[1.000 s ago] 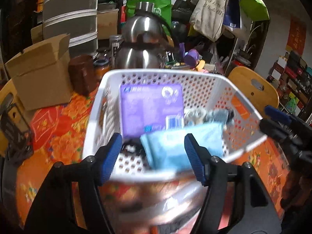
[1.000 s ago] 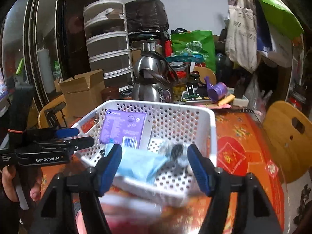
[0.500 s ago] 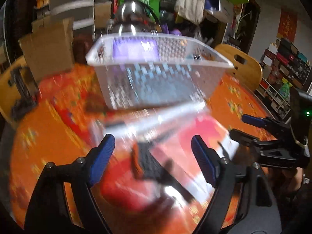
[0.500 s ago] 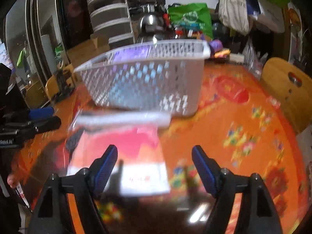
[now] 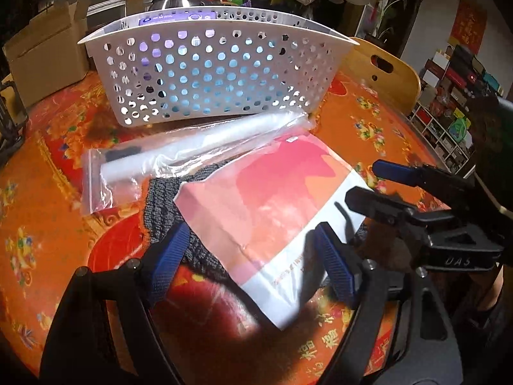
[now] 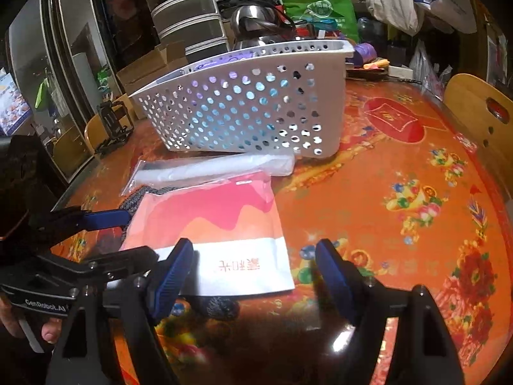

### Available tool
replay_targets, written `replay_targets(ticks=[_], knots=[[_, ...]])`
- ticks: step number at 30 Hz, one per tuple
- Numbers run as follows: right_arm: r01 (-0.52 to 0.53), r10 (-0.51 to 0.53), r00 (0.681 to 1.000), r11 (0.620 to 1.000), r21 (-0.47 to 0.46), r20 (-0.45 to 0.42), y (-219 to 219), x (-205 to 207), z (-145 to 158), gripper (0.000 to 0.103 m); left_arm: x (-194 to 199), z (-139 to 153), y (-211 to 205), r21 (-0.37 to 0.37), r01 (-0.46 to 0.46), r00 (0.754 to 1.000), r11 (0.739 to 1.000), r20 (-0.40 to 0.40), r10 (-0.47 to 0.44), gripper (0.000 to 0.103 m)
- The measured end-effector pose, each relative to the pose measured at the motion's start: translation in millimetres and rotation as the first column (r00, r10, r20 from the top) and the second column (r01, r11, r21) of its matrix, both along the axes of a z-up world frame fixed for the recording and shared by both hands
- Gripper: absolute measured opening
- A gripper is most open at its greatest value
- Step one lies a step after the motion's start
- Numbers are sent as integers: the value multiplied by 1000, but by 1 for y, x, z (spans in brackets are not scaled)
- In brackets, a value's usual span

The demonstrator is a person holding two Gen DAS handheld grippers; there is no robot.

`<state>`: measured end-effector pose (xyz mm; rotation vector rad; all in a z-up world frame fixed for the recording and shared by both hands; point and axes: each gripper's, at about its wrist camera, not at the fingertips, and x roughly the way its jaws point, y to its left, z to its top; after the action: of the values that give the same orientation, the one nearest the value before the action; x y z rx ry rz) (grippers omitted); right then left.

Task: Organize soft objects
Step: 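Move both grippers to the pink-and-white envelope and close on it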

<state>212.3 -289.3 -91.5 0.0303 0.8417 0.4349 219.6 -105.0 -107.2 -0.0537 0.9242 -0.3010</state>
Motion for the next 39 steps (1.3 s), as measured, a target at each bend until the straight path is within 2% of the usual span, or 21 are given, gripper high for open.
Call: replay_targets(ticks=[7,9,14,17,20,21,25,29,31,35,37,39], knots=[[-46,46,997,999,-6,-55,9,12,-8,76,17,-4,5,-48,28,999,998,-18,-29,79],[-62,63,995,998,9,-73,11,14,-11,70,18,-5,6,-56,33,999,998,-19,-34,79],[-72,72,995,997,3,-75,17,13,-11,62,18,-7,5,-66,52,998,996,-17,-54,78],[-66,66,996,998,-4,-65,17,9,-10,53,17,-8,6,-76,43,999,996,-14,-45,65],[-56,54,998,997,-52,-35,22,1,-7,49,18,-11,9,-122,48,998,991,-29,-52,47],[-52,50,998,996,-66,-26,24,-1,-6,47,19,-13,10,-141,51,997,989,-41,-57,46],[-37,38,999,993,-112,7,28,-8,-4,39,18,-14,7,-123,51,998,991,-30,-55,42],[-18,23,999,990,-137,36,27,-15,-1,25,17,-14,9,-140,48,998,989,-25,-52,34],[-21,28,999,987,-162,44,28,-20,-1,24,15,-13,7,-126,57,998,990,-17,-60,31],[-32,38,999,988,-154,34,25,-20,-1,23,16,-14,1,-103,71,997,992,-14,-72,31],[-34,39,999,988,-149,30,23,-20,-2,20,19,-14,4,-115,75,996,991,-29,-79,31],[-29,35,999,987,-156,31,23,-21,-2,12,19,-14,5,-117,72,997,991,-30,-76,28]])
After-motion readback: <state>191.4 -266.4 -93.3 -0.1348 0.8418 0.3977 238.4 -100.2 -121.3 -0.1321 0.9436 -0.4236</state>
